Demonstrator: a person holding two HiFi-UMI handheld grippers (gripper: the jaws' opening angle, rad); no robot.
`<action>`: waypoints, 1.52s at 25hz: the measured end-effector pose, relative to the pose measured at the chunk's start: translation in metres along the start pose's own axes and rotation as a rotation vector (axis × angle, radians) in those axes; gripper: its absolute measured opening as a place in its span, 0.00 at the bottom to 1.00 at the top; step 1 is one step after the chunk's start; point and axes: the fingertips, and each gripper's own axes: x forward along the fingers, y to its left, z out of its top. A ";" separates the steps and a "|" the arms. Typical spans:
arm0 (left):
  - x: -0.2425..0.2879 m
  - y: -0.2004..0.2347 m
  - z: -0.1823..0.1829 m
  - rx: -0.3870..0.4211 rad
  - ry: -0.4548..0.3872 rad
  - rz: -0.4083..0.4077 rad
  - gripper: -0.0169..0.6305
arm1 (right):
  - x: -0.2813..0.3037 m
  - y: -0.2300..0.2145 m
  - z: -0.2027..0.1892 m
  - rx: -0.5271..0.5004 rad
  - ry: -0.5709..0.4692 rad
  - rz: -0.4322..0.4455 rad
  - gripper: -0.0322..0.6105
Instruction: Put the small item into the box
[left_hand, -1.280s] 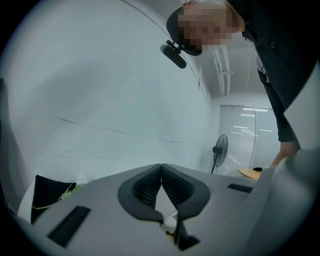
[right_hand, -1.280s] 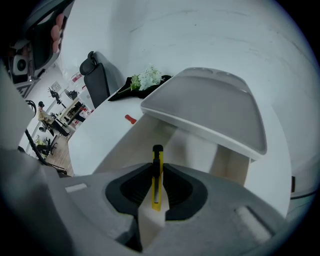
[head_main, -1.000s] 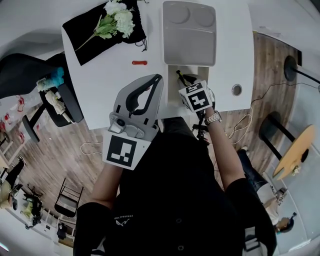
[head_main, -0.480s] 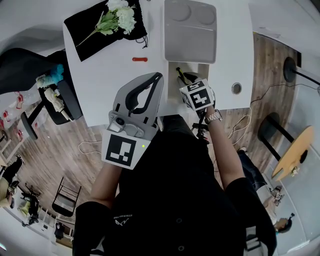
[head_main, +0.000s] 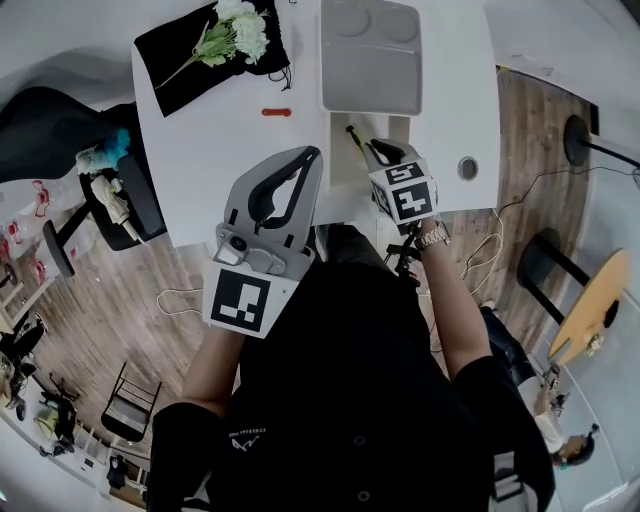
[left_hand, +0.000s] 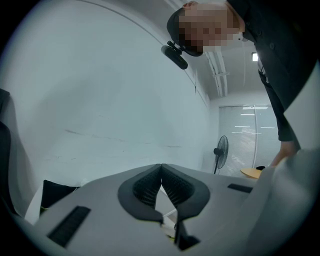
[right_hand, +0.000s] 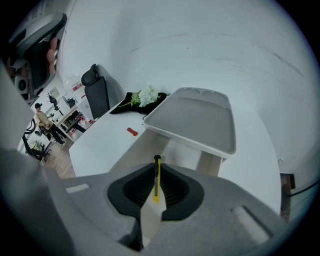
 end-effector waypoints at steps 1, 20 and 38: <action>-0.003 -0.004 -0.001 0.003 -0.001 0.001 0.03 | -0.006 0.000 0.002 -0.008 -0.017 -0.007 0.09; -0.068 -0.081 -0.002 0.052 -0.069 0.036 0.03 | -0.174 0.048 0.017 -0.028 -0.384 0.059 0.06; -0.128 -0.126 -0.006 0.158 -0.108 0.103 0.03 | -0.302 0.055 -0.029 0.062 -0.651 0.051 0.06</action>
